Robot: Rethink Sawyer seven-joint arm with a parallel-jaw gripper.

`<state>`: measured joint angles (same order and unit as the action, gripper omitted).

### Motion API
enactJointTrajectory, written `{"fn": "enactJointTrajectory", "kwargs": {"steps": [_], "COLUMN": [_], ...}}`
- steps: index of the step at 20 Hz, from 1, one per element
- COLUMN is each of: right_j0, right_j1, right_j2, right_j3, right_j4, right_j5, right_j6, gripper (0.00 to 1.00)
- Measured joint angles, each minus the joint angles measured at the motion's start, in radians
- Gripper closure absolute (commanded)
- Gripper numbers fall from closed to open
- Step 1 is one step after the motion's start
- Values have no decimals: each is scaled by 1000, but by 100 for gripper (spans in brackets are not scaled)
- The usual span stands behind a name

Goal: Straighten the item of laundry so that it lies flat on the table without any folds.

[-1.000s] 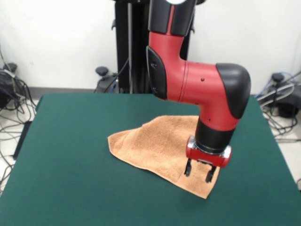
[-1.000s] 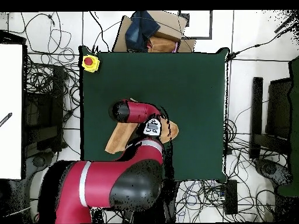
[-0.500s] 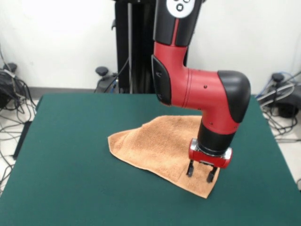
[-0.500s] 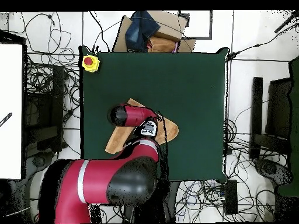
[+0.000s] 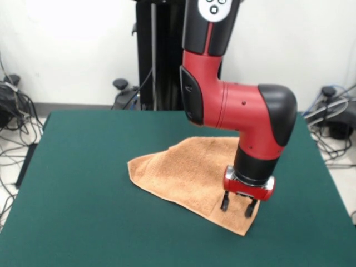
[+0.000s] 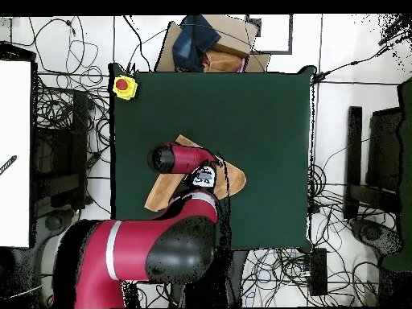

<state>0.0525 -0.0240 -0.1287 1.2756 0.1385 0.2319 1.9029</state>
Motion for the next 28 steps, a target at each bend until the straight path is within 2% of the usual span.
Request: {"fn": "enactJointTrajectory", "kwargs": {"steps": [12,13,28], "right_j0": [3,3,8], "right_j1": [7,7,17], "right_j2": [-4,-3,-8], "right_j3": [-17,-19,-45], "right_j4": [0,0,-1], "right_j5": [1,1,14], "right_j6": [0,0,0], "gripper": [0,100,100]}}
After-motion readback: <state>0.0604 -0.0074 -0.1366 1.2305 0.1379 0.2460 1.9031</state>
